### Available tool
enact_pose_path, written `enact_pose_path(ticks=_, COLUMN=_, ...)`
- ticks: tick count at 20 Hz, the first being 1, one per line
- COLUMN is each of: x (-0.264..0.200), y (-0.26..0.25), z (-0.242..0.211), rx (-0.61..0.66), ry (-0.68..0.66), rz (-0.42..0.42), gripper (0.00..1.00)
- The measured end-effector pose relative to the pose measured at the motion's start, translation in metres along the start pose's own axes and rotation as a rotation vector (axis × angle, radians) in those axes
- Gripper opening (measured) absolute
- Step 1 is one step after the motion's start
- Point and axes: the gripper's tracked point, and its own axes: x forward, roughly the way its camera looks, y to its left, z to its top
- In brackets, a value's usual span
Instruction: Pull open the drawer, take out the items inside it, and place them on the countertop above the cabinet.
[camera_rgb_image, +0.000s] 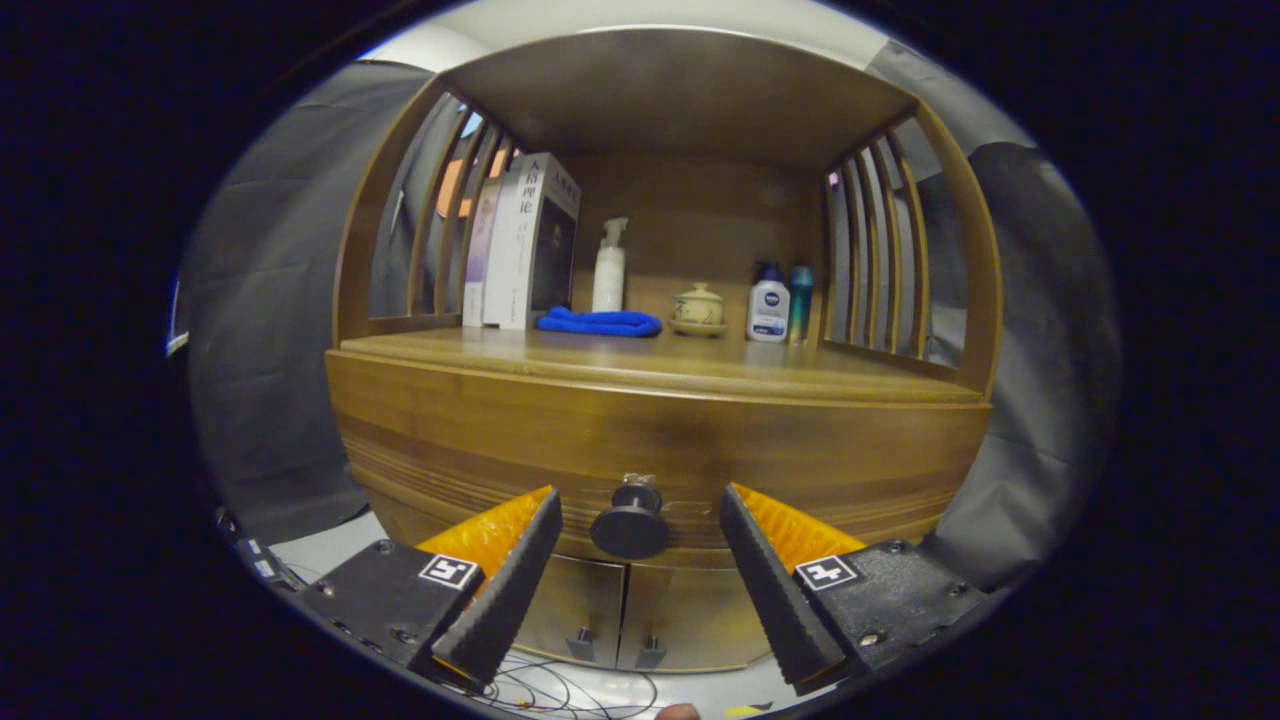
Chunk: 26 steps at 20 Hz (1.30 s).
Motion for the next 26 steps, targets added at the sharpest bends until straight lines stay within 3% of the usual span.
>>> enact_pose_path(ticks=3, x=0.010, y=0.005, z=-0.008, rx=0.008, ry=0.031, rz=-0.010, gripper=0.94)
enact_pose_path(ticks=10, x=0.021, y=0.004, z=-0.015, rx=0.044, ry=0.047, rz=-0.040, gripper=0.49)
enact_pose_path(ticks=20, x=0.020, y=0.003, z=-0.016, rx=0.023, ry=0.068, rz=-0.033, gripper=0.38)
enact_pose_path(ticks=26, x=0.011, y=0.005, z=-0.016, rx=0.019, ry=0.071, rz=-0.018, gripper=0.37)
